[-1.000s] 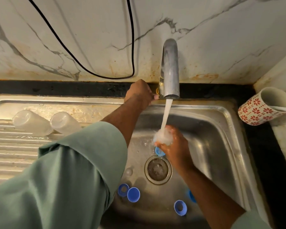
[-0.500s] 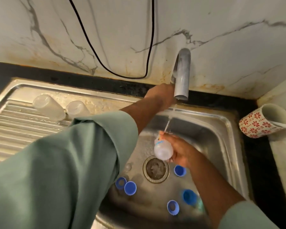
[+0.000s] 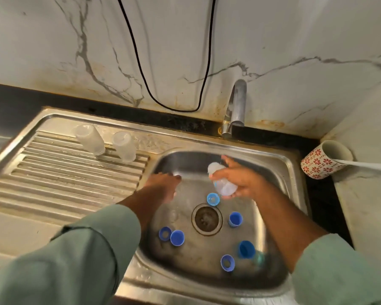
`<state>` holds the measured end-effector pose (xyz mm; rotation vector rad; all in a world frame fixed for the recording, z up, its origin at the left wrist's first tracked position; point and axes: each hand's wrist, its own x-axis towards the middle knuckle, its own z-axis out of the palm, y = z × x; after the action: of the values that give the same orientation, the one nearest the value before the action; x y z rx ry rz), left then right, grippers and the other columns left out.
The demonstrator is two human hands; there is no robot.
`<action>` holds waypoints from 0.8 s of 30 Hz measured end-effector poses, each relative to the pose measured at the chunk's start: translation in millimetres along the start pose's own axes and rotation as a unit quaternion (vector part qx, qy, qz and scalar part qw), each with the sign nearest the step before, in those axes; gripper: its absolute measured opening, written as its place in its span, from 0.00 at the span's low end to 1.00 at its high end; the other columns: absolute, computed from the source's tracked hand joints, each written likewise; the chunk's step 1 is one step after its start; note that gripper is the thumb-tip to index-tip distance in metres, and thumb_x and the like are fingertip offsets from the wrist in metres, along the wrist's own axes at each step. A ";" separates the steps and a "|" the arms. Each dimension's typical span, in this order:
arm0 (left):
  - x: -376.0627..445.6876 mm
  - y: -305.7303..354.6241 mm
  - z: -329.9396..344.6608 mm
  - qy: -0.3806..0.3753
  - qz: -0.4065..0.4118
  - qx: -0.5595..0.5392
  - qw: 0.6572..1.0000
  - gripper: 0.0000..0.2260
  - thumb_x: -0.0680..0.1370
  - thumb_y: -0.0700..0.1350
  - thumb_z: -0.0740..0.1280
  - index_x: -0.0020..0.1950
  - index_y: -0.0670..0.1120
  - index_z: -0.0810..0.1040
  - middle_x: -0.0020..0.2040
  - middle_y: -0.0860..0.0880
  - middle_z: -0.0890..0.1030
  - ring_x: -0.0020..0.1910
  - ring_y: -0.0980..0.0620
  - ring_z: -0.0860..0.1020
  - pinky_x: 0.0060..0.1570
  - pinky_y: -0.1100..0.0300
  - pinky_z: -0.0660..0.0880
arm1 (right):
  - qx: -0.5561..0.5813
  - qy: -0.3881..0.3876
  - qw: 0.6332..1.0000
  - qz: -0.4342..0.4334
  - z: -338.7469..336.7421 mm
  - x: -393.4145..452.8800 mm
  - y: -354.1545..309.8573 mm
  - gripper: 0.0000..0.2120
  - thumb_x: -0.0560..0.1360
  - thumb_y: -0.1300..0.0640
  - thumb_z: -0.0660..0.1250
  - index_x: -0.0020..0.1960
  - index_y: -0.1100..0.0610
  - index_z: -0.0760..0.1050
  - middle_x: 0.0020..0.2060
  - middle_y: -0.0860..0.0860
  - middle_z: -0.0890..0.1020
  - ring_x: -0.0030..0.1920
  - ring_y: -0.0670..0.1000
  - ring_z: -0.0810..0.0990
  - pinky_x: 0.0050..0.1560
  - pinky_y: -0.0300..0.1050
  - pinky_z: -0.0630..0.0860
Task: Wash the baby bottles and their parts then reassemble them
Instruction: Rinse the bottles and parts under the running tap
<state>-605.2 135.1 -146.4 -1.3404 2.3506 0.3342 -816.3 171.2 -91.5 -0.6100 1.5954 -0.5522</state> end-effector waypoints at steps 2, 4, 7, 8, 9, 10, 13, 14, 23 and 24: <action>-15.3 -11.5 9.4 0.037 -0.010 0.010 0.999 0.18 0.80 0.49 0.63 0.71 0.51 0.70 0.65 0.47 0.77 0.64 0.46 0.75 0.63 0.50 0.71 | -0.113 0.118 0.976 -0.142 5.5 -9.9 -7.0 0.35 0.69 0.59 0.76 0.70 0.43 0.64 0.60 0.51 0.71 0.54 0.56 0.76 0.46 0.52 0.80; -29.9 -24.2 14.1 0.094 -0.014 0.010 0.995 0.17 0.81 0.48 0.61 0.71 0.51 0.70 0.68 0.48 0.75 0.68 0.46 0.72 0.65 0.50 0.69 | -0.212 0.251 0.913 -0.241 16.8 -9.1 4.6 0.29 0.69 0.54 0.76 0.67 0.46 0.69 0.56 0.45 0.71 0.54 0.50 0.74 0.52 0.51 0.77; -49.2 -46.8 18.9 0.137 -0.026 0.003 0.990 0.18 0.81 0.48 0.60 0.71 0.50 0.70 0.68 0.48 0.73 0.68 0.46 0.70 0.65 0.51 0.69 | -0.513 0.092 0.847 -0.107 50.3 1.2 47.5 0.19 0.67 0.57 0.74 0.58 0.55 0.80 0.50 0.49 0.79 0.51 0.53 0.80 0.53 0.51 0.79; -55.8 -60.0 19.0 0.146 -0.035 -0.005 0.989 0.18 0.81 0.48 0.61 0.71 0.50 0.70 0.68 0.48 0.72 0.68 0.46 0.70 0.65 0.51 0.69 | -0.565 0.078 0.817 -0.079 61.7 5.5 55.6 0.19 0.66 0.57 0.73 0.58 0.54 0.81 0.53 0.51 0.81 0.53 0.56 0.81 0.55 0.52 0.79; -61.6 -71.8 19.3 0.149 -0.044 -0.016 0.988 0.18 0.81 0.48 0.61 0.71 0.50 0.70 0.69 0.48 0.72 0.68 0.45 0.70 0.64 0.50 0.69 | -0.555 0.104 0.820 -0.095 69.0 6.4 57.9 0.23 0.68 0.55 0.73 0.63 0.51 0.78 0.58 0.51 0.80 0.58 0.57 0.80 0.59 0.51 0.77; -68.4 -88.7 19.9 0.154 -0.054 -0.026 0.986 0.18 0.81 0.48 0.61 0.71 0.50 0.70 0.69 0.48 0.71 0.68 0.45 0.70 0.64 0.50 0.70 | -0.526 0.141 0.828 -0.133 79.6 6.8 53.0 0.27 0.69 0.52 0.73 0.67 0.48 0.75 0.64 0.50 0.77 0.63 0.56 0.77 0.62 0.50 0.74; -92.5 -137.2 26.0 0.135 -0.077 -0.024 0.988 0.20 0.81 0.50 0.61 0.73 0.49 0.68 0.73 0.48 0.68 0.70 0.45 0.68 0.64 0.50 0.70 | -0.541 0.076 0.830 -0.115 105.6 -5.9 32.7 0.25 0.67 0.51 0.71 0.65 0.51 0.77 0.62 0.52 0.79 0.60 0.56 0.78 0.61 0.50 0.76; -98.9 -154.6 28.4 0.124 -0.087 -0.030 0.988 0.22 0.80 0.52 0.62 0.74 0.49 0.67 0.74 0.48 0.66 0.71 0.45 0.67 0.64 0.50 0.70 | -0.567 0.058 0.817 -0.085 111.9 -9.2 28.5 0.24 0.66 0.52 0.71 0.62 0.52 0.79 0.59 0.53 0.80 0.58 0.57 0.79 0.58 0.51 0.77; -113.4 -326.3 43.1 -0.028 -0.155 -0.159 0.975 0.51 0.66 0.62 0.77 0.80 0.52 0.54 0.80 0.45 0.56 0.76 0.39 0.60 0.71 0.43 0.66 | -0.596 0.060 0.745 -0.294 248.8 -86.8 -115.1 0.33 0.69 0.49 0.75 0.71 0.39 0.67 0.61 0.45 0.69 0.59 0.48 0.70 0.54 0.44 0.69; -114.1 -329.1 43.8 -0.030 -0.138 -0.156 0.978 0.51 0.64 0.63 0.78 0.80 0.51 0.56 0.78 0.45 0.59 0.74 0.40 0.64 0.70 0.45 0.68 | -0.616 0.051 0.719 -0.318 269.8 -89.5 -131.7 0.34 0.70 0.49 0.74 0.72 0.38 0.65 0.60 0.45 0.68 0.59 0.48 0.70 0.53 0.44 0.70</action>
<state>-260.0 72.3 -133.7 -1.7495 2.0868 0.6685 -531.6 132.4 33.4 -2.2238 1.6874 0.1221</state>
